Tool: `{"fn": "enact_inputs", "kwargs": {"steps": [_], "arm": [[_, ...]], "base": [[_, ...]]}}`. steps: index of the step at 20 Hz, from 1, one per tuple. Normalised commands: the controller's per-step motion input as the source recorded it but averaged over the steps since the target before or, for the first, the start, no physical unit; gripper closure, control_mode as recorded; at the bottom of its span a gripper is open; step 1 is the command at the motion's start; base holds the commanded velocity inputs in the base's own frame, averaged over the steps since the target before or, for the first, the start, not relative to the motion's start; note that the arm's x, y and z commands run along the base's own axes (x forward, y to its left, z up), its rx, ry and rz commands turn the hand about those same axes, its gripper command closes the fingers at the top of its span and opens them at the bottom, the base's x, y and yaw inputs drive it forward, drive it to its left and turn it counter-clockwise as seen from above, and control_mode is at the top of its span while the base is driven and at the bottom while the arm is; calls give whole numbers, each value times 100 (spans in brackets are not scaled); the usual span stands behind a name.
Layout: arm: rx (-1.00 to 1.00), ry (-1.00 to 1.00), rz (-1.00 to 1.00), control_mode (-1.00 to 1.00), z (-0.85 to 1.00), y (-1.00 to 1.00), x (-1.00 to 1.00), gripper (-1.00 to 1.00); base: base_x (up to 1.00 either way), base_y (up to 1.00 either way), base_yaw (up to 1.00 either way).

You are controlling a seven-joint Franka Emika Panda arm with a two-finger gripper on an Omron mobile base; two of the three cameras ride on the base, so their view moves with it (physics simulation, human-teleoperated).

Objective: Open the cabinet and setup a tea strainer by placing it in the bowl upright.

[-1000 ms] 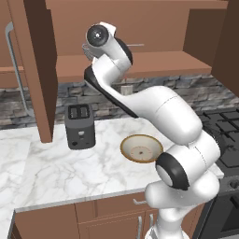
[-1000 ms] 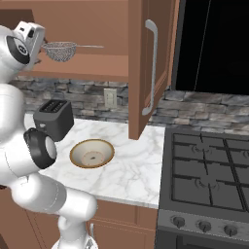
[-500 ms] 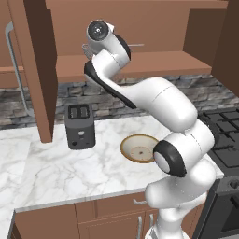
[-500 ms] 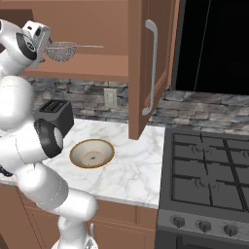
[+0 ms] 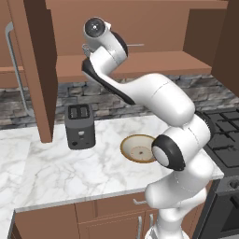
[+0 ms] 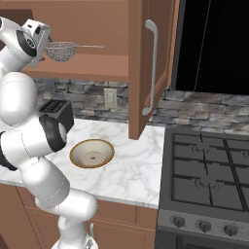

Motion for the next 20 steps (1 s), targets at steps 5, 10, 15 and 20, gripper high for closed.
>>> {"fn": "enact_inputs", "kwargs": {"steps": [5,10,15,20], "arm": [[0,3,0,-100,-5,1,8,-100],[0,4,0,-100,0,0,8,-100],[0,2,0,-100,-1,0,6,-100],[0,2,0,-100,-8,-1,11,-100]], "base": [[0,0,0],[0,0,0],[0,0,0],[0,0,0]]}}
